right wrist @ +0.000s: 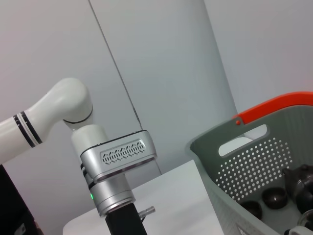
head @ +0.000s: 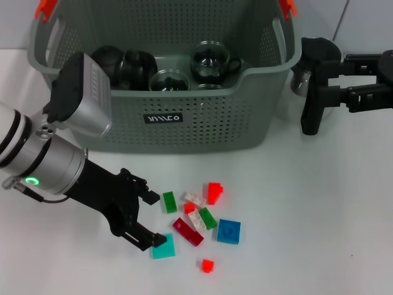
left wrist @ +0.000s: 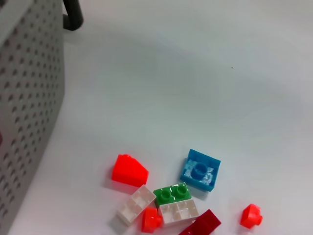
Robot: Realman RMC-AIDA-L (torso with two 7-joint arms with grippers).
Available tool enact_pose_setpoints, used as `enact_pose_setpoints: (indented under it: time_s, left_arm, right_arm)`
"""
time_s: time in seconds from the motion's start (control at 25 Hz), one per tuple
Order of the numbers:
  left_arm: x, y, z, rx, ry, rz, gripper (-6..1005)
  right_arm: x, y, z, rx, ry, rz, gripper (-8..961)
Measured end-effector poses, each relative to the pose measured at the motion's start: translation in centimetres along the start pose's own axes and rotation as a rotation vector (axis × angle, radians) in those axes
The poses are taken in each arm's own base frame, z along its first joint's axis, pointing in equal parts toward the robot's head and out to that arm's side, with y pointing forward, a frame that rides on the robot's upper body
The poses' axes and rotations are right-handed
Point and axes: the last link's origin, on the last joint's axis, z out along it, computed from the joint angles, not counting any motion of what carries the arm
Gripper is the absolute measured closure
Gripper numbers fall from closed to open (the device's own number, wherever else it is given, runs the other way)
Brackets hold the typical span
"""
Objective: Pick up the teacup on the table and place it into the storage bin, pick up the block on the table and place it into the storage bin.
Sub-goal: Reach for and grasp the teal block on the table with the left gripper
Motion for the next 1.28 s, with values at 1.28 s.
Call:
enact_pose_setpoints:
  time_s: [1.28]
  left_arm:
    - [1.1,1.1,2.8,0.023,-0.134,0.07,127]
  right_arm:
    - [0.2,-0.3,-0.9,0.03,-0.035,-0.003,66]
